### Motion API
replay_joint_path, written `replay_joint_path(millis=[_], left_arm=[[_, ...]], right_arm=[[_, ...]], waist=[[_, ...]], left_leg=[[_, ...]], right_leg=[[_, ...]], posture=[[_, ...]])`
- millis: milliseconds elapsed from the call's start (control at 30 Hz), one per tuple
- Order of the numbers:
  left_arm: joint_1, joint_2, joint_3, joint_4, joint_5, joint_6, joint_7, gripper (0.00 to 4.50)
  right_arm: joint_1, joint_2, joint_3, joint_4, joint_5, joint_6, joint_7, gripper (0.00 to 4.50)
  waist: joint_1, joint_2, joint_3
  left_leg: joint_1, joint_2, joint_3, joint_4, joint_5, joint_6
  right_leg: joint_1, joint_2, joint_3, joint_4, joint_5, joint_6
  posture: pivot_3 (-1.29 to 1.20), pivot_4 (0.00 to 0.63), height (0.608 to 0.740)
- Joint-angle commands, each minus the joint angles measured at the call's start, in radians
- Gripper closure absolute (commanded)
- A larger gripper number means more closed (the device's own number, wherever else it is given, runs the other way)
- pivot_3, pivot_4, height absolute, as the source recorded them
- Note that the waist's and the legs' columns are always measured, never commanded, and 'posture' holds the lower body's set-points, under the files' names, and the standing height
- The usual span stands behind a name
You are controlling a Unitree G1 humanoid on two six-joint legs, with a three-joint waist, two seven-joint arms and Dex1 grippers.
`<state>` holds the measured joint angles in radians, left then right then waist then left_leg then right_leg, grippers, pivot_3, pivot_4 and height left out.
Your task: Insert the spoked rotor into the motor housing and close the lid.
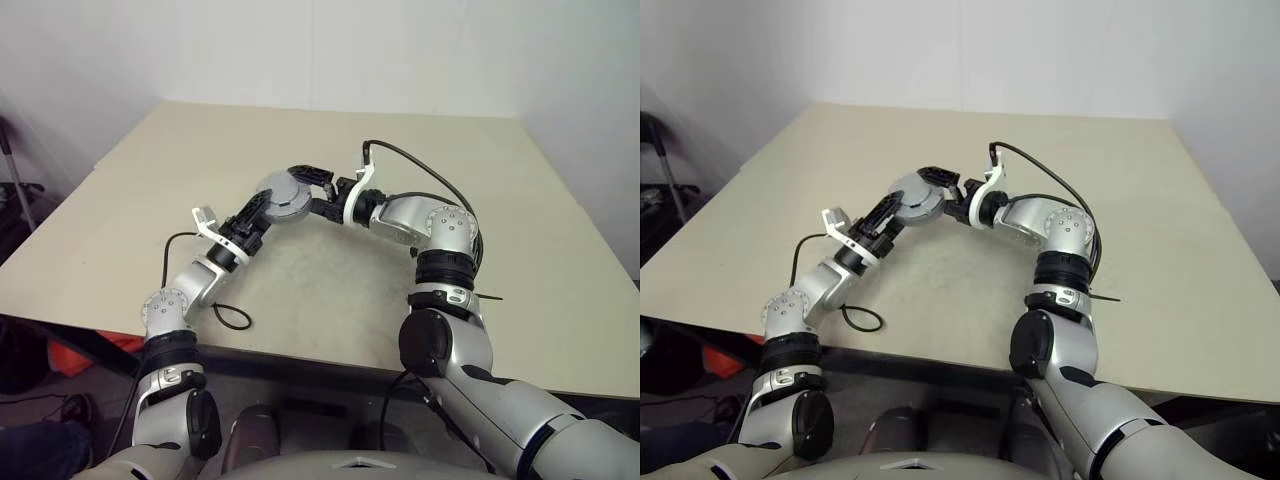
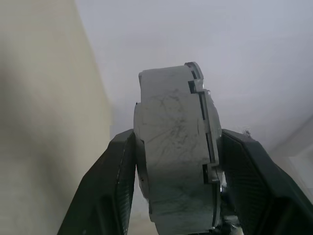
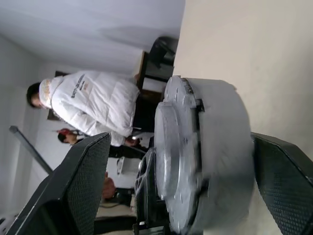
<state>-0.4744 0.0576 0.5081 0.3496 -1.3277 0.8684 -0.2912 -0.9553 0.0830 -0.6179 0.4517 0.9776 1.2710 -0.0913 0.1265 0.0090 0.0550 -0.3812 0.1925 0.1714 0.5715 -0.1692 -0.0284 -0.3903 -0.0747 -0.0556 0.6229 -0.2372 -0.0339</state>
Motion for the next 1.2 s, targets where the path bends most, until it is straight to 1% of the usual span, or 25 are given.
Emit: replay_joint_path(millis=[33, 200, 367, 600, 700, 900, 933, 1000, 1100, 1200], left_arm=[[-0.013, 0.032, 0.054, -0.022, 0.070, -0.147, 0.010, 2.20], [-0.010, 0.088, 0.137, -0.003, 0.128, -0.293, 0.045, 2.20], [-0.018, 0.124, 0.184, 0.024, 0.198, -0.402, 0.089, 2.20], [-0.049, 0.150, 0.215, 0.116, 0.270, -0.480, 0.184, 2.20], [-0.054, 0.163, 0.225, 0.146, 0.288, -0.498, 0.187, 2.20], [-0.039, 0.188, 0.234, 0.137, 0.310, -0.507, 0.177, 2.20], [-0.035, 0.195, 0.237, 0.131, 0.314, -0.506, 0.173, 1.53], [-0.030, 0.206, 0.241, 0.125, 0.318, -0.505, 0.170, 0.98], [-0.043, 0.277, 0.285, 0.141, 0.316, -0.525, 0.179, 0.03], [-0.055, 0.360, 0.305, 0.164, 0.319, -0.520, 0.156, 0.03]], right_arm=[[-0.014, -0.020, 0.018, -0.035, -0.001, -0.050, 0.010, 0.03], [0.009, -0.062, 0.040, -0.015, -0.025, -0.073, 0.026, 0.03], [0.020, -0.085, 0.046, -0.004, -0.030, -0.091, 0.032, 0.03], [0.010, -0.089, 0.067, 0.024, -0.039, -0.116, 0.043, 0.03], [0.011, -0.087, 0.079, 0.031, -0.043, -0.121, 0.050, 0.03], [0.015, -0.092, 0.099, 0.038, -0.059, -0.120, 0.061, 0.03], [0.017, -0.092, 0.101, 0.038, -0.060, -0.119, 0.062, 0.00], [0.018, -0.093, 0.103, 0.038, -0.064, -0.118, 0.063, 0.00], [0.009, -0.106, 0.111, 0.058, -0.081, -0.124, 0.075, 0.00], [-0.019, -0.130, 0.117, 0.116, -0.105, -0.160, 0.097, 0.00]], waist=[[-0.001, 0.000, 0.000], [-0.003, -0.001, 0.000], [0.001, -0.001, 0.000], [0.004, -0.004, 0.000], [0.001, -0.006, 0.000], [-0.001, -0.008, 0.000], [0.000, -0.008, 0.000], [-0.001, -0.008, 0.000], [-0.002, -0.009, 0.000], [-0.003, -0.009, 0.000]], left_leg=[[0.000, 0.000, 0.000, 0.000, 0.000, 0.000], [0.000, 0.000, -0.001, 0.000, 0.000, 0.000], [-0.001, 0.000, -0.001, 0.000, 0.000, 0.000], [0.000, 0.000, -0.002, 0.004, 0.000, 0.000], [0.000, 0.000, -0.003, 0.004, 0.000, 0.000], [0.000, 0.001, -0.009, 0.004, 0.000, 0.000], [0.000, 0.001, -0.009, 0.004, 0.000, 0.000], [0.000, 0.001, -0.009, 0.004, 0.000, 0.000], [0.000, 0.001, -0.009, 0.004, 0.000, 0.000], [0.001, 0.002, -0.009, 0.004, 0.000, -0.001]], right_leg=[[0.000, 0.000, 0.000, 0.000, 0.000, 0.000], [0.000, 0.000, 0.000, 0.000, 0.000, 0.000], [0.000, 0.000, 0.000, 0.000, 0.000, 0.000], [0.002, 0.000, 0.000, 0.000, 0.001, 0.002], [0.002, 0.000, 0.000, 0.001, 0.002, 0.003], [0.002, 0.000, 0.000, 0.001, 0.002, 0.002], [0.001, 0.000, 0.000, 0.001, 0.002, 0.002], [0.002, 0.000, 0.000, 0.001, 0.002, 0.002], [0.002, 0.000, 0.000, 0.001, 0.002, 0.002], [0.002, 0.001, 0.000, 0.001, 0.002, 0.002]], posture=[[0.00, 0.000, 0.740], [0.00, 0.000, 0.740], [0.00, 0.000, 0.740], [0.00, 0.000, 0.740], [0.00, 0.000, 0.740], [0.00, 0.000, 0.740], [0.00, 0.000, 0.740], [0.00, 0.000, 0.740], [0.00, 0.000, 0.740], [0.00, 0.000, 0.740]])
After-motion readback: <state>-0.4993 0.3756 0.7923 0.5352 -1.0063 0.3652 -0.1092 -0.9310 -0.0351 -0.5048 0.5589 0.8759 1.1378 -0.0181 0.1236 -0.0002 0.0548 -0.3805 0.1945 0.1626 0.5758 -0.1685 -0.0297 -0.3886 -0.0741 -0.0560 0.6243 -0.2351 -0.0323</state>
